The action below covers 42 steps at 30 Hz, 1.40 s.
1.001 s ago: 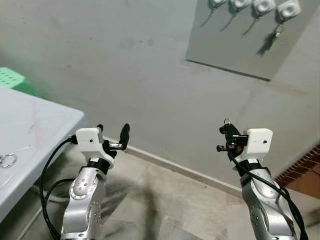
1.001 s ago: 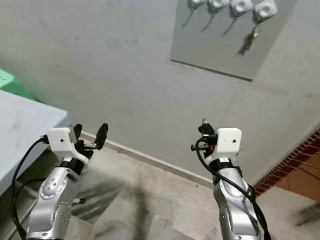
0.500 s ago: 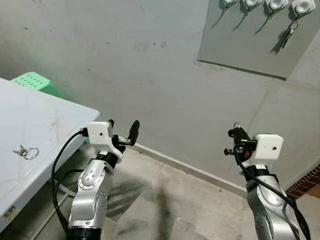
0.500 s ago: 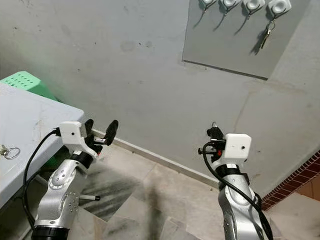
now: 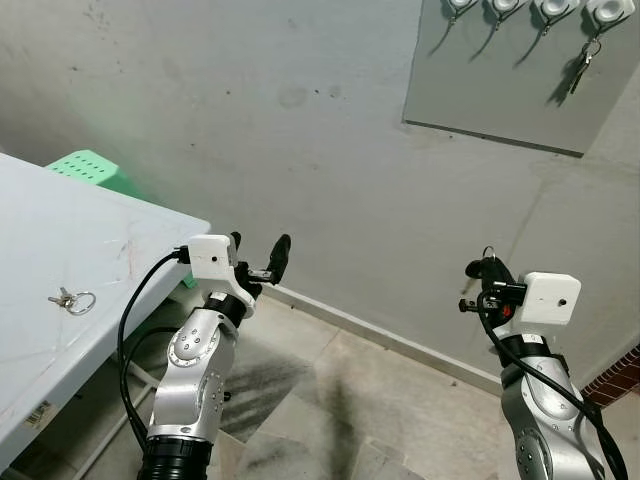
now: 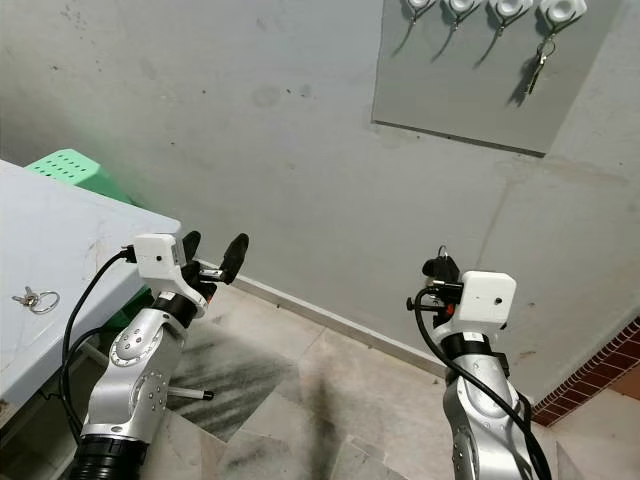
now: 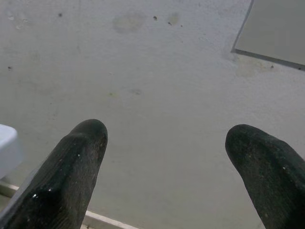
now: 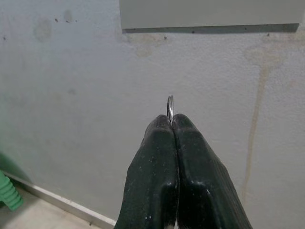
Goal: Hang keys on a hook
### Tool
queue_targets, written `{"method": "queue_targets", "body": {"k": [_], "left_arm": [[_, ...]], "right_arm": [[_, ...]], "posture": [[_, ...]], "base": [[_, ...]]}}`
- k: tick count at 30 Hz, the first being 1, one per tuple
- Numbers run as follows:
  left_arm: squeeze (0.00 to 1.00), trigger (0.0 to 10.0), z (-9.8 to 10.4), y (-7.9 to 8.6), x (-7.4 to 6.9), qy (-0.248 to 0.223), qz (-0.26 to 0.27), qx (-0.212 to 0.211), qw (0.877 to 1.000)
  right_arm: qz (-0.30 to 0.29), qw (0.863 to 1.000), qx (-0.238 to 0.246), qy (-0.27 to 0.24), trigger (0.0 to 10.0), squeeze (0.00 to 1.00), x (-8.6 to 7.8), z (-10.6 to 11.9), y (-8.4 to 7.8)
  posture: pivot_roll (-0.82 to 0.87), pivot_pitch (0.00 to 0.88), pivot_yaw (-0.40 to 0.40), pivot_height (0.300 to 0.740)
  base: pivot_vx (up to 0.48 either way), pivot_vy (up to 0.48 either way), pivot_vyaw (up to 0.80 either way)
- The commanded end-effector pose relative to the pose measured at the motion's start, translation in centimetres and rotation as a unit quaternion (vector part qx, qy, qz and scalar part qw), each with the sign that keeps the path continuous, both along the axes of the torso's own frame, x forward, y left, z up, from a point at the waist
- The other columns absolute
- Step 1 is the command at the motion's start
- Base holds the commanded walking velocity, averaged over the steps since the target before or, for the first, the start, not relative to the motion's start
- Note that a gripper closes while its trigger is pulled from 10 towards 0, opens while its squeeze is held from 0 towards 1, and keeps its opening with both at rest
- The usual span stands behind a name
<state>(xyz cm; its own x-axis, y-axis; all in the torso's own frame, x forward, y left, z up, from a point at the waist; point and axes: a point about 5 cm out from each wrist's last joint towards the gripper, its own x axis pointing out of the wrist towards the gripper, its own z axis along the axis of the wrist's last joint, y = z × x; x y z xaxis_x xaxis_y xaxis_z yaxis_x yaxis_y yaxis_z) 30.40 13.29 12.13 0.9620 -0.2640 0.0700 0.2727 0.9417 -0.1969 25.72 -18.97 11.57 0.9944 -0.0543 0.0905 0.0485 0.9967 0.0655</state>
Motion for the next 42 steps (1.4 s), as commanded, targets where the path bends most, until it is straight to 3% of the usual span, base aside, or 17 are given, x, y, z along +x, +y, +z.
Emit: {"method": "queue_targets", "body": {"k": [1,5,18,35,38,42], "left_arm": [[0.00,10.0,0.3,-0.1,0.3,-0.009,-0.008,0.006,1.000],[0.00,10.0,0.3,-0.2,0.3,-0.010,-0.007,0.009,1.000],[0.00,10.0,0.2,0.1,0.0,-0.012,0.006,0.017,1.000],[0.00,10.0,0.2,0.1,0.0,-0.020,0.006,0.002,1.000],[0.00,10.0,0.4,0.2,0.0,-0.017,0.023,-0.031,0.999],[0.00,10.0,-0.1,0.2,0.1,0.003,0.034,-0.014,0.999]], "right_arm": [[-0.008,1.000,-0.003,-0.010,10.0,0.00,-0.2,0.6,-0.2],[-0.006,1.000,-0.004,-0.004,10.0,0.00,0.0,0.5,-0.2],[0.010,1.000,-0.004,0.003,10.0,0.00,0.8,0.6,0.3],[0.018,1.000,-0.006,0.008,10.0,0.00,0.8,0.5,0.4],[0.022,1.000,-0.008,0.007,10.0,0.00,0.8,0.5,0.5],[0.033,0.999,-0.005,-0.005,10.0,0.00,0.6,0.7,0.7]], "posture": [[-0.14,0.080,0.077,0.740],[-0.13,0.082,0.073,0.740],[-0.11,0.083,0.051,0.740],[-0.11,0.061,0.040,0.740],[-0.11,0.062,0.040,0.740],[-0.11,0.060,0.037,0.740]], "base": [[0.000,0.000,0.00],[0.000,0.000,0.00],[0.000,0.000,-0.77],[0.000,-0.458,-0.77],[0.000,0.000,-0.77],[0.000,0.000,0.00]]}}
